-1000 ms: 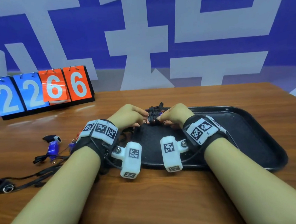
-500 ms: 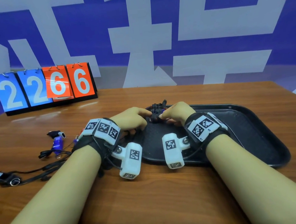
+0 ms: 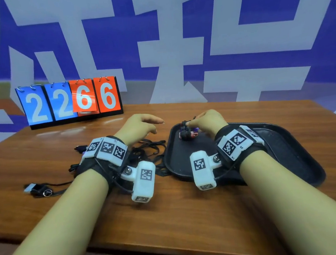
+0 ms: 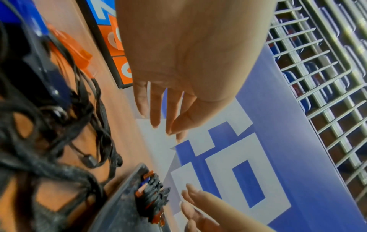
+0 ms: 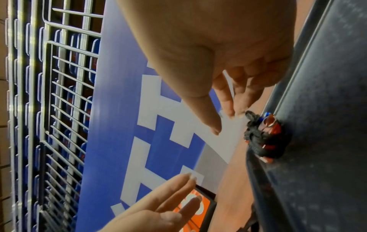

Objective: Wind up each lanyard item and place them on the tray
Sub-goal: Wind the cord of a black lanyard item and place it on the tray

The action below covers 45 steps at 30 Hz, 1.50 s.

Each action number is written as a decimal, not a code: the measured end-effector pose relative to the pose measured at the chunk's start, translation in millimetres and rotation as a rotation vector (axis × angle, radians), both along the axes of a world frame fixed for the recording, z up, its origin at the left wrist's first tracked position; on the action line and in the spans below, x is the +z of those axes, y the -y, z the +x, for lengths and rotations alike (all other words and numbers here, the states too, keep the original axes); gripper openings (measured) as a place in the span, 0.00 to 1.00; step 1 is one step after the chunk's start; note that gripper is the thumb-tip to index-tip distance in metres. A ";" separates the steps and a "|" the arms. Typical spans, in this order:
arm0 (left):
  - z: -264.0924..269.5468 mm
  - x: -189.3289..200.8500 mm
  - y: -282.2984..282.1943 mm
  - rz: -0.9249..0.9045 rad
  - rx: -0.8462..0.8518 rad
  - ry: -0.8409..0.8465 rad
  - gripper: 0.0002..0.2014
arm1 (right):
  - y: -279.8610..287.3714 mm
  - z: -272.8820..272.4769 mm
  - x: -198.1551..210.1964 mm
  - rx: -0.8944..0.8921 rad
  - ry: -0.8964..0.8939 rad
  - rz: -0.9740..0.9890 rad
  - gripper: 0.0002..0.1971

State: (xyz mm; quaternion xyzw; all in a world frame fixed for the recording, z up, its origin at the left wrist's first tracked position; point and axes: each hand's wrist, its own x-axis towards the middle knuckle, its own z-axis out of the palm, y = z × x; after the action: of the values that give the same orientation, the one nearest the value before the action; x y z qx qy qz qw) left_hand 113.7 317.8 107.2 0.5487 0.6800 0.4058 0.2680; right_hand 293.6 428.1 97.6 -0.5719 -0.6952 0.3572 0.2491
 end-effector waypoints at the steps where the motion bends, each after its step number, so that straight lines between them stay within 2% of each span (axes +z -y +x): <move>1: -4.5 0.8 5.2 0.010 0.021 0.008 0.20 | 5.5 -4.4 2.6 0.035 -0.016 -0.004 0.16; 6: -19.9 1.2 29.7 0.046 0.071 0.043 0.19 | 37.5 -28.4 12.3 0.177 -0.133 -0.089 0.12; 9: -27.9 -0.4 44.0 0.057 0.121 0.083 0.18 | 51.3 -46.9 11.7 0.248 -0.046 -0.039 0.13; 11: -35.5 -2.4 50.9 0.068 0.148 0.107 0.18 | 60.6 -58.4 8.7 0.307 0.030 -0.005 0.09; 15: -52.2 -5.7 65.6 0.075 0.188 0.113 0.17 | 79.3 -79.7 -1.9 0.438 -0.042 0.030 0.06; 18: -62.1 -8.2 73.0 0.086 0.210 0.127 0.15 | 87.9 -98.5 -7.6 0.515 0.040 0.122 0.05; 22: -71.0 -13.0 78.2 0.104 0.263 0.169 0.16 | 91.5 -118.7 -13.0 0.545 0.143 0.198 0.05; 26: -76.5 -17.7 79.2 0.084 0.285 0.200 0.16 | 92.1 -127.4 -13.6 0.559 0.263 0.165 0.02; 29: -78.9 -21.1 79.3 0.075 0.276 0.191 0.16 | 92.7 -129.3 -11.1 0.546 0.306 0.169 0.07; 33: -77.8 -23.5 76.9 0.070 0.283 0.200 0.17 | 89.6 -124.1 -12.6 0.480 0.277 0.159 0.12; 37: -73.7 -21.9 74.5 0.057 0.276 0.184 0.15 | 88.8 -121.0 -15.6 0.546 0.335 0.119 0.14; 42: -69.3 -16.7 71.5 0.067 0.247 0.229 0.15 | 85.9 -114.7 -16.9 0.594 0.360 0.163 0.12; 45: -66.8 -14.2 67.6 0.081 0.241 0.256 0.15 | 77.0 -104.9 -18.9 0.553 0.210 0.149 0.10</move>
State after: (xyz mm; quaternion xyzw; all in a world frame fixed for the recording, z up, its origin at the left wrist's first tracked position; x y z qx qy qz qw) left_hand 46.9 250.2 93.0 0.4176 0.6843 0.5285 0.2795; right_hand 188.7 351.1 78.7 -0.3749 -0.8708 0.2983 0.1102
